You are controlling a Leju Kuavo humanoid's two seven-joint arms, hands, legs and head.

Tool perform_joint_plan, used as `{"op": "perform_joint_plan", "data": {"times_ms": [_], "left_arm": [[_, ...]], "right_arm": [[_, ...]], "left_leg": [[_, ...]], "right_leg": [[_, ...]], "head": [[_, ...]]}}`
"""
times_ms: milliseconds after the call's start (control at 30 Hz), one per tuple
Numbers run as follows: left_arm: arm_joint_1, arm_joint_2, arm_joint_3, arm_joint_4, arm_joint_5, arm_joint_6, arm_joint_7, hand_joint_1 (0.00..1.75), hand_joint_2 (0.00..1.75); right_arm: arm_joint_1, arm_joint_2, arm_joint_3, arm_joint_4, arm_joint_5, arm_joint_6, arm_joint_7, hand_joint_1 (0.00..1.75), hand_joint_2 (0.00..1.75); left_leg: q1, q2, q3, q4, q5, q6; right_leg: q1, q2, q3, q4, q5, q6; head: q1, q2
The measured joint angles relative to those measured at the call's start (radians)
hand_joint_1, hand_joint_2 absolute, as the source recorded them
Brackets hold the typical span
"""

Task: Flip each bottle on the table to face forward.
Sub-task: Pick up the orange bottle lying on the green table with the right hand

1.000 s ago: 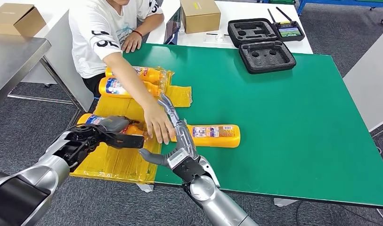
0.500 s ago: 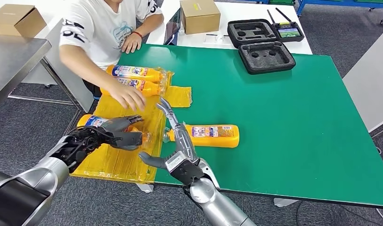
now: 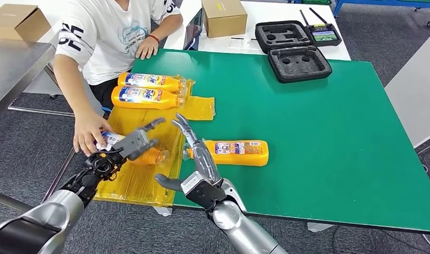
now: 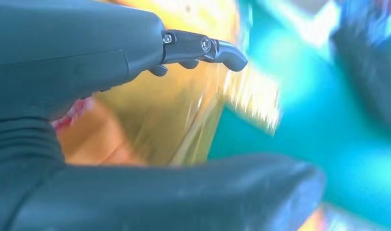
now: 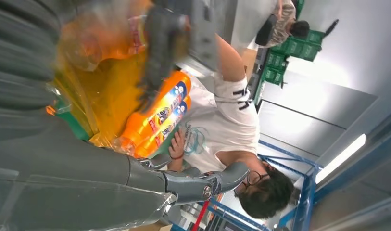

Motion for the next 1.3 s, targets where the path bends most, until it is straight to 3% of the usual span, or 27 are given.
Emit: {"op": "perform_joint_plan", "data": {"times_ms": [67, 167, 233, 300, 467, 533, 667, 900, 1300], "left_arm": [[0.017, -0.021, 0.052, -0.038, 0.008, 0.201, 0.008, 0.00, 0.00], [0.038, -0.051, 0.119, -0.105, -0.046, 0.594, 0.000, 0.00, 0.00], [0.052, -0.065, 0.153, -0.146, -0.048, 0.722, -0.009, 0.00, 0.87], [0.074, -0.073, 0.185, -0.190, -0.021, 0.762, -0.021, 0.00, 1.75], [0.186, -0.079, 0.254, -0.384, 0.096, 0.860, -0.031, 0.00, 1.75], [0.241, -0.081, 0.279, -0.470, 0.124, 0.862, -0.031, 0.00, 1.75], [0.323, -0.083, 0.312, -0.586, 0.164, 0.841, -0.030, 0.00, 1.75], [0.409, -0.084, 0.328, -0.664, 0.234, 0.798, -0.031, 0.00, 1.75], [0.451, -0.086, 0.322, -0.699, 0.219, 0.791, -0.031, 0.00, 1.75]], "right_arm": [[0.004, 0.000, -0.001, 0.002, 0.006, 0.002, 0.002, 0.00, 1.75], [0.010, 0.000, -0.002, 0.004, 0.017, 0.003, -0.002, 0.00, 1.75], [0.010, 0.000, -0.003, 0.004, 0.038, -0.001, 0.006, 0.00, 1.75], [0.007, -0.005, -0.004, 0.000, 0.101, -0.010, 0.047, 0.00, 1.75], [-0.045, -0.063, -0.035, -0.025, 0.391, 0.053, 0.307, 0.00, 1.75], [-0.080, -0.092, -0.071, -0.014, 0.468, 0.097, 0.363, 0.00, 1.75], [-0.158, -0.134, -0.140, 0.068, 0.526, 0.119, 0.376, 0.00, 1.75], [-0.258, -0.172, -0.201, 0.275, 0.525, 0.112, 0.361, 0.00, 1.75], [-0.311, -0.171, -0.205, 0.438, 0.501, 0.180, 0.349, 0.00, 1.75]], "left_leg": [[0.000, 0.000, -0.001, 0.000, 0.000, 0.000], [0.000, 0.000, -0.001, 0.000, 0.000, 0.000], [0.000, 0.000, -0.001, 0.000, 0.000, 0.000], [0.000, 0.000, -0.002, 0.000, 0.000, 0.000], [0.000, 0.001, -0.002, 0.000, 0.000, 0.000], [0.000, 0.001, -0.002, 0.000, 0.000, 0.000], [0.000, 0.001, -0.002, 0.000, 0.000, 0.000], [0.000, 0.000, -0.002, 0.000, 0.000, 0.000], [0.000, 0.000, -0.003, 0.000, 0.000, 0.000]], "right_leg": [[0.000, 0.000, 0.000, 0.000, 0.000, 0.000], [0.000, 0.000, -0.001, 0.000, 0.000, 0.000], [0.000, 0.000, -0.001, 0.000, 0.000, 0.000], [0.000, 0.000, -0.001, 0.000, 0.000, 0.000], [0.000, 0.001, -0.001, 0.000, 0.000, 0.000], [0.000, 0.001, -0.001, 0.000, 0.000, 0.000], [-0.001, 0.000, -0.001, 0.000, 0.000, 0.000], [0.000, 0.001, -0.001, 0.000, 0.000, 0.000], [0.000, 0.000, -0.001, 0.000, 0.000, 0.000]], "head": [[0.000, 0.000], [0.000, 0.000], [0.000, 0.000], [0.000, 0.000], [0.000, 0.000], [0.000, 0.000], [0.000, 0.000], [0.000, 0.000], [0.000, 0.000]]}}
